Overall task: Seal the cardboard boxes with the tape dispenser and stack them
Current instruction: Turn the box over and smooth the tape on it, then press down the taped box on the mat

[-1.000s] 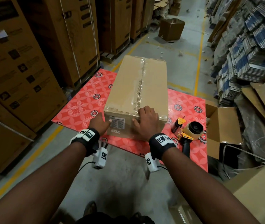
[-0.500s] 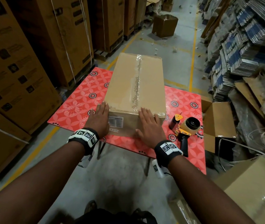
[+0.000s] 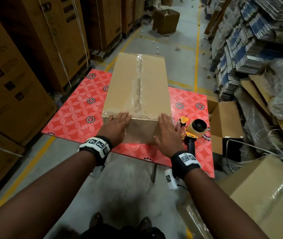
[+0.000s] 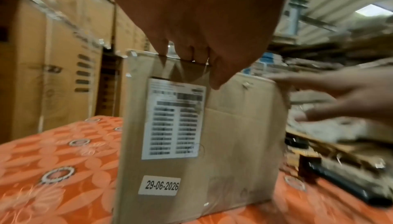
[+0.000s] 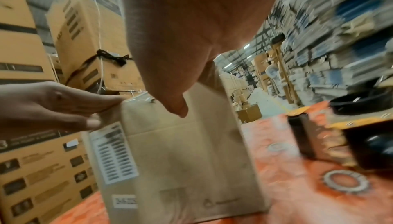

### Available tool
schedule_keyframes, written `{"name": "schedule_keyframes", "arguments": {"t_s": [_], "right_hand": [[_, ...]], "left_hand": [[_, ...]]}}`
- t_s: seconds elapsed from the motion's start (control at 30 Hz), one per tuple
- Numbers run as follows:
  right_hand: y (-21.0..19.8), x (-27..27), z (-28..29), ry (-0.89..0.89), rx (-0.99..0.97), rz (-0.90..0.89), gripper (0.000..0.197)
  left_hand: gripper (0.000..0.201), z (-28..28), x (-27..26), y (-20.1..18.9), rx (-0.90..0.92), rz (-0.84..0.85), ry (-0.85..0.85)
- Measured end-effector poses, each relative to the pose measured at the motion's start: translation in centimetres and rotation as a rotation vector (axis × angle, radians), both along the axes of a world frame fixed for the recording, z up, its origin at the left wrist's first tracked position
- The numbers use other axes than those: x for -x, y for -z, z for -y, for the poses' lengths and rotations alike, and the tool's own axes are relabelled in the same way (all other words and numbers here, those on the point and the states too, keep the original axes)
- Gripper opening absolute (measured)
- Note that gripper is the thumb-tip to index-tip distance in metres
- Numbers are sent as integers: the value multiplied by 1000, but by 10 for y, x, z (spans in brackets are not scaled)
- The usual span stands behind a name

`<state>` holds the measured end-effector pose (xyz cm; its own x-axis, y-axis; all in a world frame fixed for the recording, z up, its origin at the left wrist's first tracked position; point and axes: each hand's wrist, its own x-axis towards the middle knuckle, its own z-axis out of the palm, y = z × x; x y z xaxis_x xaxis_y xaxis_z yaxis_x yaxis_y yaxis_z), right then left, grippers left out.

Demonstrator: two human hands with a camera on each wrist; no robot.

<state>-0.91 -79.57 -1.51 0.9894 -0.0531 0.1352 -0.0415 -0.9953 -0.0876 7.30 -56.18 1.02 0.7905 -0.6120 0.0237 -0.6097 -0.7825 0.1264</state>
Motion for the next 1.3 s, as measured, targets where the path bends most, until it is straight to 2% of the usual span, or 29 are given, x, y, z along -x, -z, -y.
{"name": "schedule_keyframes", "arguments": {"t_s": [0.1, 0.27, 0.37, 0.5, 0.63, 0.7, 0.77, 0.9, 1.0, 1.07, 1.17, 1.3], "right_hand": [[-4, 5, 10, 50, 54, 4, 87], [-1, -3, -21, -19, 33, -14, 90], [5, 0, -8, 22, -7, -13, 86], [-6, -4, 18, 135, -74, 15, 76], [-12, -17, 7, 39, -210, 13, 78], [-6, -15, 3, 21, -219, -12, 83], [-1, -11, 8, 69, -271, 2, 83], [-4, -9, 13, 261, -549, -5, 81], [-4, -20, 8, 227, -670, 36, 78], [-2, -28, 8, 271, -721, 36, 67], [-3, -32, 15, 326, -788, 70, 36], [-7, -26, 16, 299, -775, 98, 15]], "left_hand": [[58, -1, -2, -7, 41, -6, -78], [69, 29, 10, 0, -18, -30, -8], [66, 15, 7, 0, 5, -20, -15], [62, -6, -8, -7, 31, -14, -143], [67, 7, -8, -8, 34, -58, -92], [68, 8, -7, -4, 22, -51, -71], [67, -2, -12, -2, 44, -44, -122], [70, -19, -28, -4, 63, -55, -203], [71, -15, -35, -6, 50, -80, -196], [69, -13, -35, -7, 53, -99, -219], [62, -11, -35, -7, 96, -87, -259], [58, -15, -41, -5, 116, -109, -251]]}}
